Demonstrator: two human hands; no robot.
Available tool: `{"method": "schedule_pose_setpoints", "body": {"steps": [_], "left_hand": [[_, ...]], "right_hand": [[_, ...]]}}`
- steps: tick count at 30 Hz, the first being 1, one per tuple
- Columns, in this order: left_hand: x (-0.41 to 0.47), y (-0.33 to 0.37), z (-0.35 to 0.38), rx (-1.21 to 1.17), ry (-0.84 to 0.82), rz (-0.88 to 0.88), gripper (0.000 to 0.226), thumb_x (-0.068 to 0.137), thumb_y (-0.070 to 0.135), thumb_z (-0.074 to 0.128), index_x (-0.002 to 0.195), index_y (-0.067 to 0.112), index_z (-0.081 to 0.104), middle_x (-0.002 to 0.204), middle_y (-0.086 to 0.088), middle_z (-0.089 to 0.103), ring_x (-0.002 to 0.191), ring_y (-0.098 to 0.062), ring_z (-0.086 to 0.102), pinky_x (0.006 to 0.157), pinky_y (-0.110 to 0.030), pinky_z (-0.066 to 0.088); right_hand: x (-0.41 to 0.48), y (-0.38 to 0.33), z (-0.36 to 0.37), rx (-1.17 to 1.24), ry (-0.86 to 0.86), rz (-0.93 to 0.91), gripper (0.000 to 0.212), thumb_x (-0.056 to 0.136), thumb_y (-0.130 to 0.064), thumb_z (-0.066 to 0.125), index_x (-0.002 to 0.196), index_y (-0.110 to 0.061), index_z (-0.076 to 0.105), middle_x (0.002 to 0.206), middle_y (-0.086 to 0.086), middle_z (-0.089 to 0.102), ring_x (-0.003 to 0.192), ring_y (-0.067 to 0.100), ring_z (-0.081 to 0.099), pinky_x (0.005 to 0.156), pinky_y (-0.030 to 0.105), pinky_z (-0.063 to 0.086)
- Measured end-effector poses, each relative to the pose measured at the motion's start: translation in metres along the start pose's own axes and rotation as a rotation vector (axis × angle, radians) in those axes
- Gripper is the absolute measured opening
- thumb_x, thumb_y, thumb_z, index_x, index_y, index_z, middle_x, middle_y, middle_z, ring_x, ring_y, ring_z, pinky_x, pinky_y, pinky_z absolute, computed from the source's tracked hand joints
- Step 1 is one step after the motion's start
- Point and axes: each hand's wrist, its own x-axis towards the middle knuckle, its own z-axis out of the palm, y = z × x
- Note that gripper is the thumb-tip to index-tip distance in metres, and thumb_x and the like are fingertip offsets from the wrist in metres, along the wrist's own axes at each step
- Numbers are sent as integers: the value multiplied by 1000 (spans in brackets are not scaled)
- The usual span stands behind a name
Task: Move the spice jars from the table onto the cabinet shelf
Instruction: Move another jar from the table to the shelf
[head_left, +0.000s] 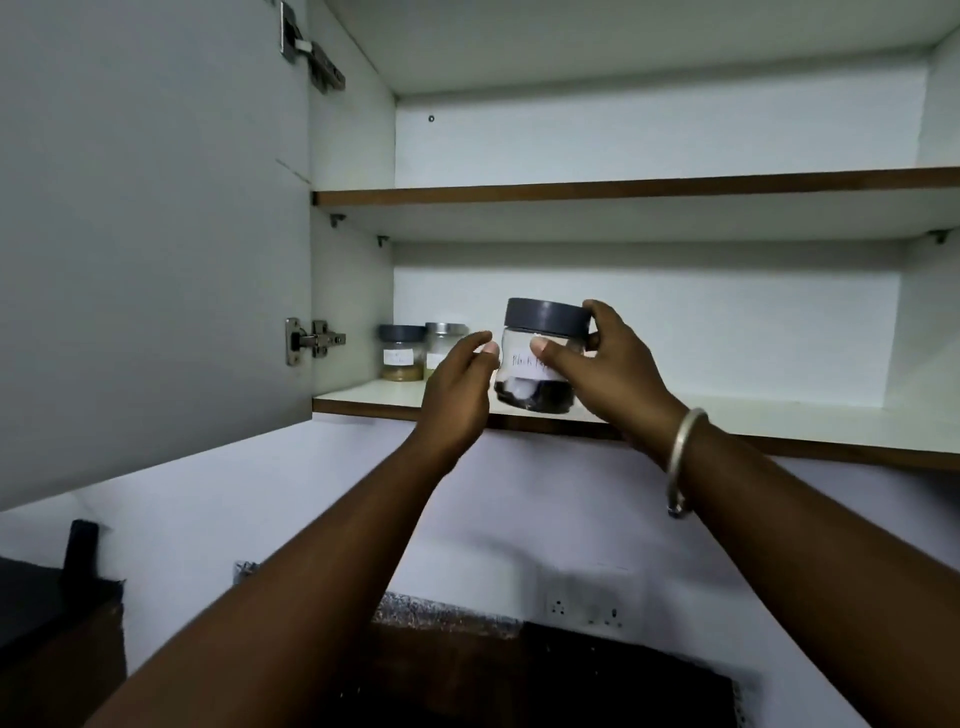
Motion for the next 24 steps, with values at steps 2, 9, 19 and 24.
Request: {"method": "schedule_pose_setpoints", "body": {"steps": [2,9,19,24], "left_hand": [[22,-36,-6,323,61,82,23,103,27,50,107,15,69,99,-1,72,98,-24,66,87,-39,51],[79,-97,4,960,-49,95,26,99,28,48,110,10,63,105,-13,72,101,-36,66,77,-39,50],[78,-118,9,1088,151,375,38,87,36,38,93,20,72,87,-4,68,80,-31,64,58,-32,36],[79,-121,9,1055,201,419,37,83,35,39,83,19,72,80,-3,67,73,-29,61,55,-29,30]], "right_hand": [[33,15,20,-77,-46,42,46,86,-42,77,118,-21,52,107,-7,65,99,20,66,82,33,53],[101,65,97,-292,-221,177,55,93,-32,72,129,-4,42,128,17,62,115,35,62,80,33,43],[180,102,153,-426,-297,276,63,96,-32,69,140,-1,36,136,22,57,123,39,58,86,38,45],[204,115,174,-489,-310,277,63,97,-32,68,140,-1,35,135,21,57,122,39,59,90,41,47]]}}
